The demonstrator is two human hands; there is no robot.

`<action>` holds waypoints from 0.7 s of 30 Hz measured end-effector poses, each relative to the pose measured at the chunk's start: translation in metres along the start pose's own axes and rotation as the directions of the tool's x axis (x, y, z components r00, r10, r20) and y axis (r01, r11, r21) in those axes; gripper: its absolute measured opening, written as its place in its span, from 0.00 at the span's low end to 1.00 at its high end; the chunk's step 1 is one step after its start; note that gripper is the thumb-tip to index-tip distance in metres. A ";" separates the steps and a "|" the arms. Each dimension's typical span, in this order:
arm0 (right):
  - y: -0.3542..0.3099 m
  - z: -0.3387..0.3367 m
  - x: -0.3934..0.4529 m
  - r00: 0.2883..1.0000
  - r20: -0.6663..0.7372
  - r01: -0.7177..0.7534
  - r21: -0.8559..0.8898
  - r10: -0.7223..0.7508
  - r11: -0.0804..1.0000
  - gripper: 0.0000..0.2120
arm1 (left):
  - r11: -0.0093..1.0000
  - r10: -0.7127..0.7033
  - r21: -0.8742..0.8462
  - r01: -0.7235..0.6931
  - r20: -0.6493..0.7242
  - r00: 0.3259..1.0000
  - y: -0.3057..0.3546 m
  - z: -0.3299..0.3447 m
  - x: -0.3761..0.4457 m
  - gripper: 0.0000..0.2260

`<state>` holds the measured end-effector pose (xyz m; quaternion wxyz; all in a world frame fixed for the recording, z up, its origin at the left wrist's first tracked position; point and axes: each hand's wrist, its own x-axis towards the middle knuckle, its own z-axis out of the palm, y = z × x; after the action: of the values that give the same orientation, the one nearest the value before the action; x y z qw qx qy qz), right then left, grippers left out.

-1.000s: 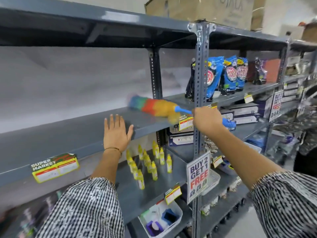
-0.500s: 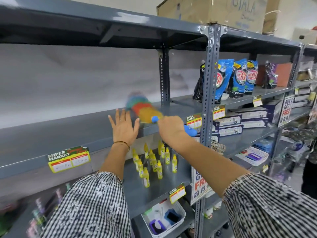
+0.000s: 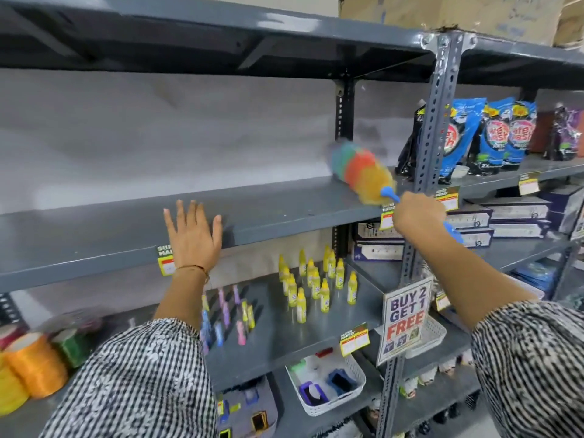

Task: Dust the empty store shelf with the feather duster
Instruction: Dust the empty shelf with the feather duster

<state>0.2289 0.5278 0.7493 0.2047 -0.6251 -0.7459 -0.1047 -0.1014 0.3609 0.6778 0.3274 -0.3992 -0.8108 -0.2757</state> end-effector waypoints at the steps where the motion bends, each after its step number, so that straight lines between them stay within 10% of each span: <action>1: 0.001 0.006 -0.005 0.999 0.038 -0.012 -0.033 0.014 0.999 0.10 | 1.000 -0.002 0.004 0.002 0.024 1.000 -0.004 0.001 -0.004 0.28; 8: -0.063 0.012 -0.064 0.952 0.071 0.307 -0.195 -0.299 0.931 0.12 | 1.000 -0.004 0.027 0.002 0.077 0.997 -0.010 0.007 -0.009 0.29; 21: -0.198 -0.059 -0.138 0.716 -0.052 0.693 0.180 -0.696 0.698 0.14 | 0.985 -0.168 -0.060 0.165 -0.063 0.984 -0.046 -0.040 -0.017 0.29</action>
<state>0.0648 0.3417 0.7611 0.2002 -0.2768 -0.9348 -0.0973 -0.1195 0.3004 0.6819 0.3196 -0.3292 -0.8220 -0.3373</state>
